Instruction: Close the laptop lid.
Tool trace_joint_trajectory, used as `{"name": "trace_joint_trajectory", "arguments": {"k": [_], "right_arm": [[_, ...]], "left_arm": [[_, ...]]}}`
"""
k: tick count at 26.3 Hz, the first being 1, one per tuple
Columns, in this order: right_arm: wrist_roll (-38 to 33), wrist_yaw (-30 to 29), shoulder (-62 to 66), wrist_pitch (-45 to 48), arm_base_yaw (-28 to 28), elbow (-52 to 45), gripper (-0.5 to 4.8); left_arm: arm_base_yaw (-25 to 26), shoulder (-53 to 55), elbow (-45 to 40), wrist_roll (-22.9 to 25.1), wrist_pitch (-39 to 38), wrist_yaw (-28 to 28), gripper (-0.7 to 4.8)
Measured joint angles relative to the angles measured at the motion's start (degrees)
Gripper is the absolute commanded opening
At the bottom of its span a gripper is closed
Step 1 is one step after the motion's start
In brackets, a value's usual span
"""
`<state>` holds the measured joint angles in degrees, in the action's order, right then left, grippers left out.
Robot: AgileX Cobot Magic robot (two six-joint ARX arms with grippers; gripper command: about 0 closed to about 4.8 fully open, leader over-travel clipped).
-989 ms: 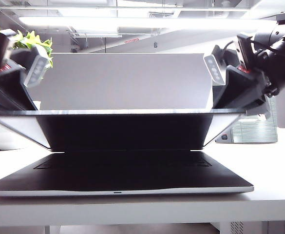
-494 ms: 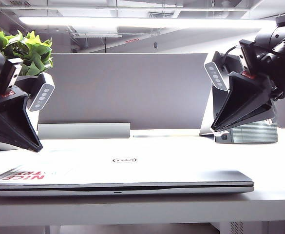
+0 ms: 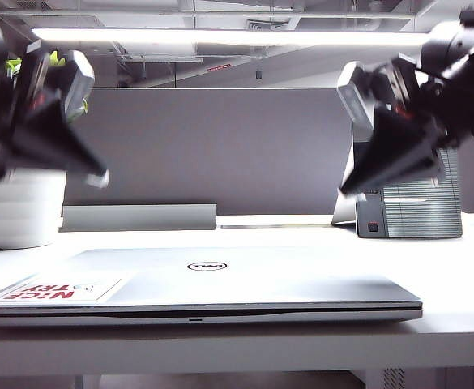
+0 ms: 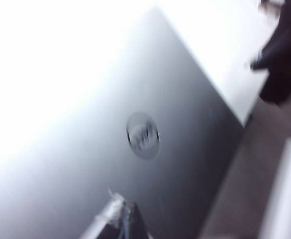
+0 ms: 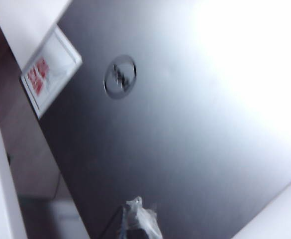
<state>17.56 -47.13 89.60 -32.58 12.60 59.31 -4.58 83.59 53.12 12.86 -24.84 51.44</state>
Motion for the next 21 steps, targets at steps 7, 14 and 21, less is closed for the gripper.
{"name": "trace_joint_trajectory", "arguments": {"k": [7,14,21], "right_arm": [[-9.5,5.9,-7.9,12.9,0.0,0.0,-0.01],[-16.6,23.6,-17.7,23.4,0.0,0.1,-0.01],[-18.8,34.2,-24.6,25.8,0.0,0.1,0.00]], "left_arm": [[-0.1,-12.7,0.4,-5.8,13.2,-14.7,-0.05],[-1.9,-22.9,0.4,-8.6,24.6,-29.2,-0.05],[-7.1,-26.8,0.3,-8.7,26.0,-47.2,-0.05]]}}
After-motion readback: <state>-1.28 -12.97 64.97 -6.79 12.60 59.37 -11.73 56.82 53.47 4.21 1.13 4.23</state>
